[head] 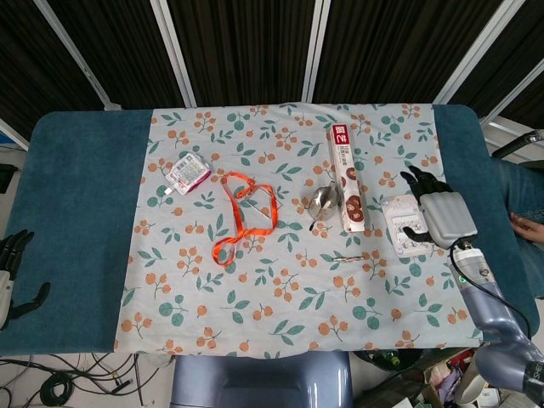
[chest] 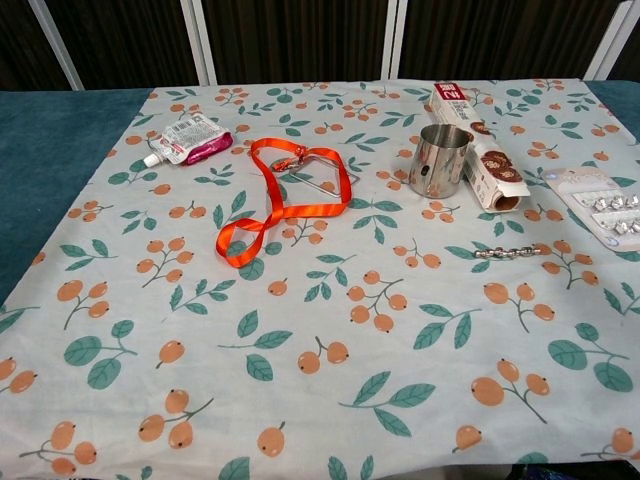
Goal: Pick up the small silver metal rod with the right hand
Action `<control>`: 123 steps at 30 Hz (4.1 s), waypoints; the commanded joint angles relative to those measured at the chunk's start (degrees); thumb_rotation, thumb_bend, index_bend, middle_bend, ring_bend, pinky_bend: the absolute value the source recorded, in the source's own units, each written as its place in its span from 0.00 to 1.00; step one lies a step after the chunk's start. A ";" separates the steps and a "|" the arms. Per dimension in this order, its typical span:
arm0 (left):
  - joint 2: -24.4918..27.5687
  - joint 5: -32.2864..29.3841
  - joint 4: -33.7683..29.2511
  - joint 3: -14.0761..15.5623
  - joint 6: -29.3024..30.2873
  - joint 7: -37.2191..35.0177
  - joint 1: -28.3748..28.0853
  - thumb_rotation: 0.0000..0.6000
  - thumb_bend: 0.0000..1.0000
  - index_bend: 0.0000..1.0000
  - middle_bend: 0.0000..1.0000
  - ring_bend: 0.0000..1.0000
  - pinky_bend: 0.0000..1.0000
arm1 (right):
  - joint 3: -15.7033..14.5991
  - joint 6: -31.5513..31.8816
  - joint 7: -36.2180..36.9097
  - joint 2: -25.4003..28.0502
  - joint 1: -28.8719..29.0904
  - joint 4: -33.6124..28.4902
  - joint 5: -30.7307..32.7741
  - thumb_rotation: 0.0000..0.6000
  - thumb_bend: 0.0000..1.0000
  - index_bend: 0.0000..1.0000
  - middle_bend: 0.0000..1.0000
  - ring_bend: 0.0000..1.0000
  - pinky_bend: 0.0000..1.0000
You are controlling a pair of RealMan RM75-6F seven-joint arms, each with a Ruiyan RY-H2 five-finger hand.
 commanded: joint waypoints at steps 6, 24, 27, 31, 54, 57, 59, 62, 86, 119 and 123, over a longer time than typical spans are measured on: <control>0.06 -0.13 -0.04 0.00 -0.13 -0.13 0.00 1.00 0.34 0.00 0.03 0.00 0.00 | -0.64 0.39 -0.47 -0.18 0.13 -0.28 -0.17 1.00 0.14 0.00 0.00 0.06 0.19; 0.12 -0.63 -0.51 0.08 -0.74 0.03 -0.07 1.00 0.34 0.00 0.03 0.00 0.00 | -8.78 1.06 -8.91 -1.18 -2.65 -7.92 2.52 1.00 0.14 0.08 0.17 0.17 0.19; 0.22 -0.68 -0.64 0.10 -0.97 -0.01 -0.15 1.00 0.34 0.00 0.03 0.00 0.00 | -9.91 2.16 -8.78 -3.49 -3.54 -6.92 1.22 1.00 0.14 0.12 0.22 0.21 0.19; 0.31 -0.91 -0.69 0.09 -1.06 -0.17 -0.10 1.00 0.34 0.00 0.03 0.00 0.00 | -10.46 3.28 -7.17 -7.78 -4.40 -4.58 -0.02 1.00 0.14 0.16 0.24 0.23 0.19; 0.56 -2.38 -0.92 -0.16 -2.16 -0.85 -0.22 1.00 0.34 0.00 0.03 0.00 0.00 | -7.58 3.23 -11.81 -25.49 -0.93 9.42 0.85 1.00 0.27 0.25 0.29 0.35 0.30; 0.57 -2.44 -0.99 -0.14 -2.28 -0.75 -0.25 1.00 0.34 0.00 0.03 0.00 0.00 | -7.37 2.72 -12.52 -25.90 -0.55 10.09 1.67 1.00 0.27 0.25 0.32 0.39 0.35; 0.60 -2.52 -1.08 -0.09 -2.39 -0.71 -0.24 1.00 0.34 0.00 0.03 0.00 0.00 | -7.23 2.39 -12.76 -26.36 -0.34 10.72 2.24 1.00 0.27 0.27 0.34 0.42 0.38; 0.65 -2.69 -1.22 -0.13 -2.40 -0.58 -0.21 1.00 0.34 0.00 0.03 0.00 0.00 | -7.05 1.96 -12.57 -27.12 -0.06 11.67 2.58 1.00 0.27 0.29 0.36 0.43 0.39; 0.96 -4.08 -1.91 -0.19 -3.38 0.14 -0.24 1.00 0.34 0.00 0.03 0.01 0.00 | -8.24 0.68 -12.14 -29.72 1.18 17.92 -1.06 1.00 0.25 0.44 0.43 0.43 0.39; 1.12 -4.24 -2.13 -0.20 -3.54 0.31 -0.20 1.00 0.34 0.00 0.03 0.01 0.00 | -7.82 -1.49 -11.08 -32.01 1.91 22.51 -1.66 1.00 0.29 0.52 0.48 0.46 0.40; 1.10 -4.24 -2.13 -0.19 -3.56 0.31 -0.20 1.00 0.34 0.00 0.03 0.01 0.00 | -7.82 -1.60 -10.96 -31.98 1.89 22.46 -1.72 1.00 0.30 0.52 0.48 0.46 0.40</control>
